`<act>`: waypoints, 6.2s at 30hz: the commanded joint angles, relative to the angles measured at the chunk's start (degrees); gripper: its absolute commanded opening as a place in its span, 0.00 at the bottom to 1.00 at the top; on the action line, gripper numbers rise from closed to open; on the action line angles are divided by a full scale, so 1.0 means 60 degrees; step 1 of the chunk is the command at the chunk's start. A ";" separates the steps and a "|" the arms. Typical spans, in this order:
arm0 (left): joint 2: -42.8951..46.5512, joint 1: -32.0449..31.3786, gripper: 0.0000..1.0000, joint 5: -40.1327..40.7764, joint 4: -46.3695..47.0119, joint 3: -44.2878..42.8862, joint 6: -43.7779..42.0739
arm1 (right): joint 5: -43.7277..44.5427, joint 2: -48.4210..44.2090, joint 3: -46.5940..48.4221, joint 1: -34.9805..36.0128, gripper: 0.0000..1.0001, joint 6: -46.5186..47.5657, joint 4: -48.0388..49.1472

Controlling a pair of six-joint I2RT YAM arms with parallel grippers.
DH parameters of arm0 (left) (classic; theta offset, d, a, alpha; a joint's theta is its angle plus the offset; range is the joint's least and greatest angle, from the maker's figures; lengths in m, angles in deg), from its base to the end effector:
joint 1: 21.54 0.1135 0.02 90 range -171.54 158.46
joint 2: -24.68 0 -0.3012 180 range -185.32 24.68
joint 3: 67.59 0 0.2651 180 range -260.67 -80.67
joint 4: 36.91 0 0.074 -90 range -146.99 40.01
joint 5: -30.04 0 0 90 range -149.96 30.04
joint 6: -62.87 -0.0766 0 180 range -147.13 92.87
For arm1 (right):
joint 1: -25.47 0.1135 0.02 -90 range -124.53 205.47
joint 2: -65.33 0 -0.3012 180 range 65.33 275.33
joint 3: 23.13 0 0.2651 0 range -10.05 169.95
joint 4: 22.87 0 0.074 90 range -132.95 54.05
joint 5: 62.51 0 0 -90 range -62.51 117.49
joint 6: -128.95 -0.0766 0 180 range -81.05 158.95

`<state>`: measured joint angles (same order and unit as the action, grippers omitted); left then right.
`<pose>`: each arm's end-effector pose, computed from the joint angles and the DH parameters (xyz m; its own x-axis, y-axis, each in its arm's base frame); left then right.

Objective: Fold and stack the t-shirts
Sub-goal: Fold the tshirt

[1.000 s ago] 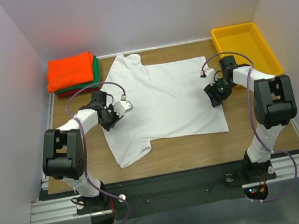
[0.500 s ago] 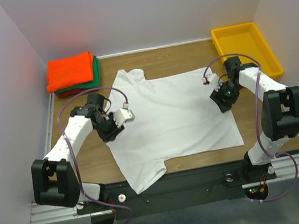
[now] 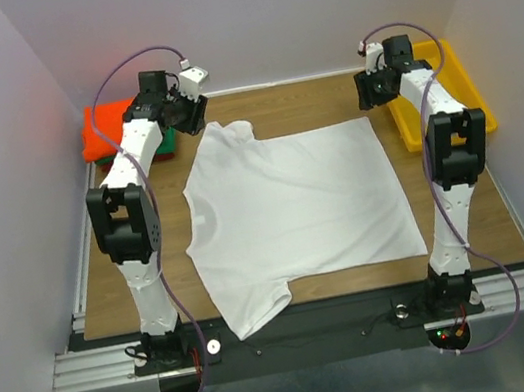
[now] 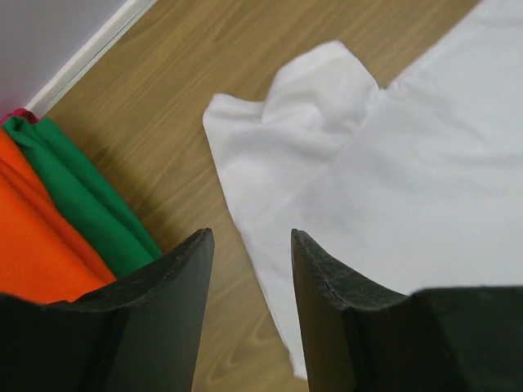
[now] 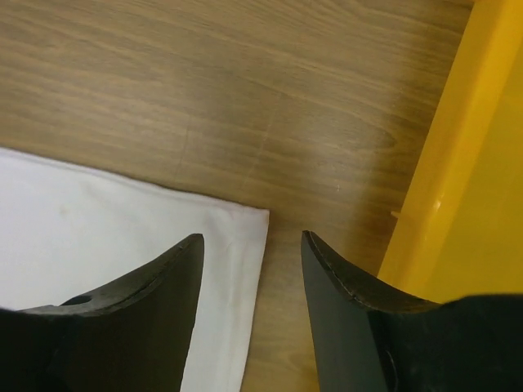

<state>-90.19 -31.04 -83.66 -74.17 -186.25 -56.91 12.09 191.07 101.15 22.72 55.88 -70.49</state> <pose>0.5191 -0.1181 0.3248 -0.2328 0.5001 -0.8341 0.6884 0.6906 0.2219 0.5581 -0.0064 0.2395 -0.6849 -0.2482 -0.6851 -0.3417 0.9398 0.0012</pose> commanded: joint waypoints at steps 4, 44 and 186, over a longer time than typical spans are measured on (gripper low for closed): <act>-0.2049 0.0074 0.56 0.0595 0.0749 -0.2221 0.1769 | 0.0340 0.1236 0.1257 -0.0056 0.57 -0.1122 0.0806; -0.6153 0.0147 0.58 0.0552 -0.0744 -0.5710 0.2796 | 0.0223 0.2233 0.1066 -0.0129 0.56 -0.1518 0.1319; 0.4599 -0.1098 0.00 0.0125 0.0456 0.8159 -0.2082 | -0.3309 -0.3245 -0.5741 -0.0964 0.01 0.5936 0.0645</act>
<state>-64.49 -37.99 -87.71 -72.38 -142.53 -65.67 -8.71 174.37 70.53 17.48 83.60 -67.08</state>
